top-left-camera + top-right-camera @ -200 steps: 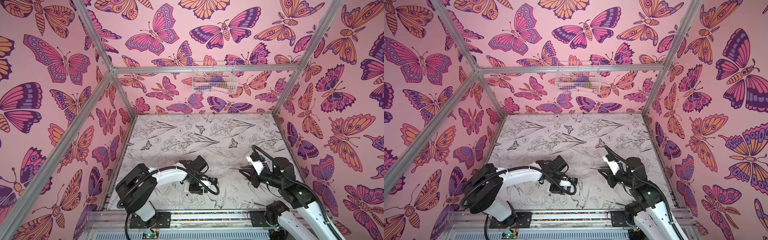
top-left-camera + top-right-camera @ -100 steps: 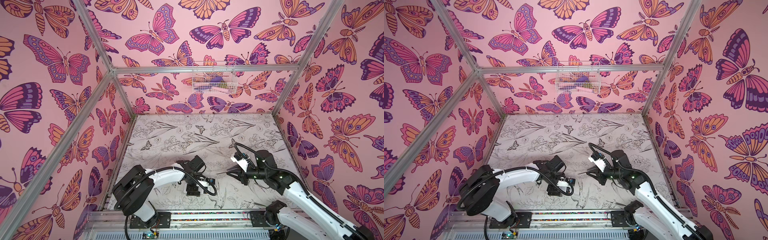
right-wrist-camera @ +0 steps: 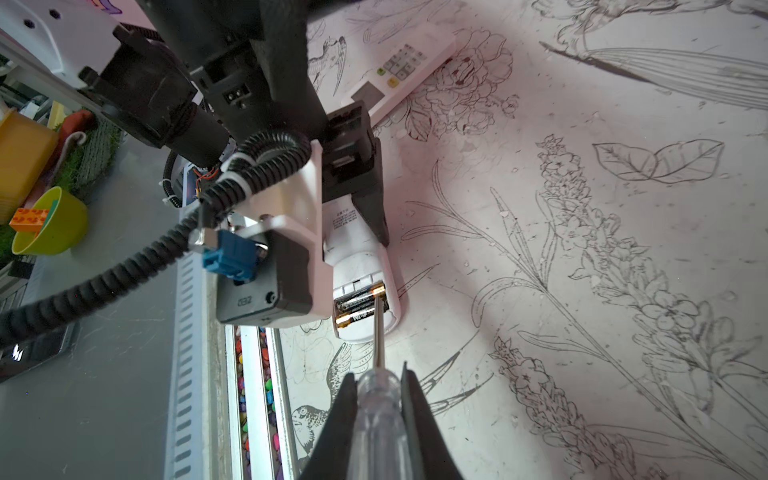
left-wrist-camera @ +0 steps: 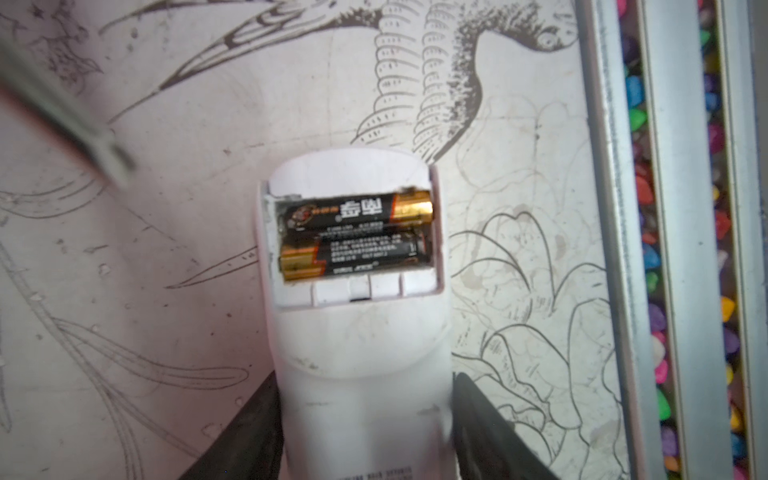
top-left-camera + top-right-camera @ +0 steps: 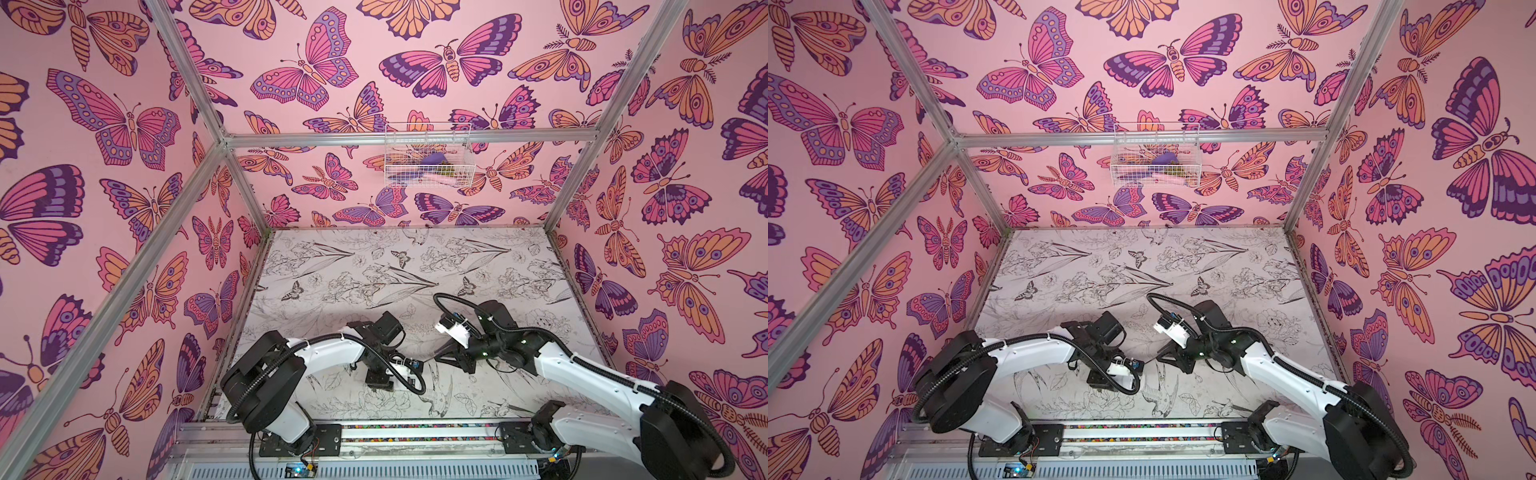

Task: Unload the batteries from the remote control
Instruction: 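Bring the screwdriver tip to the battery compartment with the right gripper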

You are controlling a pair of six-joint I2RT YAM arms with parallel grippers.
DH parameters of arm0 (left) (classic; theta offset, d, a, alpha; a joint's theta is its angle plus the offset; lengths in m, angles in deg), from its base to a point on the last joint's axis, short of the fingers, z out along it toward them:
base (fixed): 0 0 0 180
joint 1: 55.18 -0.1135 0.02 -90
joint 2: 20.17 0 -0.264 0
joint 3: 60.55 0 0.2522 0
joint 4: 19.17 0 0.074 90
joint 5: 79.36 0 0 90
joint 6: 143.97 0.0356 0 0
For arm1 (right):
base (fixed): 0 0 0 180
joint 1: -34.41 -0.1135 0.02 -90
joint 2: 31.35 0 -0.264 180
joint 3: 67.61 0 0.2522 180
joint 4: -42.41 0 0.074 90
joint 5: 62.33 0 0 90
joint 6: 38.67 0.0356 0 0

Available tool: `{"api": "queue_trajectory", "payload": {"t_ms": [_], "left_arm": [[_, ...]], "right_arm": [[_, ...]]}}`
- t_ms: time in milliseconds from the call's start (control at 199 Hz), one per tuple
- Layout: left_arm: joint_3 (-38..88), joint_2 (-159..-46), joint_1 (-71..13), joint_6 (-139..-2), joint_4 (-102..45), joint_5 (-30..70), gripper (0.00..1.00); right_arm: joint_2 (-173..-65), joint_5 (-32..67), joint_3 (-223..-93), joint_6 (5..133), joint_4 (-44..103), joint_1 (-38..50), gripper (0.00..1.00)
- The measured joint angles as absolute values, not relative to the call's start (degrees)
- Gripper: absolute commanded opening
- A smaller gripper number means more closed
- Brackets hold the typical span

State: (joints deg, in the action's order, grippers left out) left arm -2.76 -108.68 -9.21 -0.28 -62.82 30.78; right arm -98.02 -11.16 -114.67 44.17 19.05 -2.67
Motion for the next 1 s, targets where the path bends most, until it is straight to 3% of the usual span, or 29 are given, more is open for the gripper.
{"api": "queue_trajectory", "payload": {"t_ms": [998], "left_arm": [[-3.02, -108.57, -9.21, -2.82, -62.10, 30.65, 0.41]], "right_arm": [[-102.09, -3.40, -115.17, 43.95, 22.44, -8.87, 0.00]]}}
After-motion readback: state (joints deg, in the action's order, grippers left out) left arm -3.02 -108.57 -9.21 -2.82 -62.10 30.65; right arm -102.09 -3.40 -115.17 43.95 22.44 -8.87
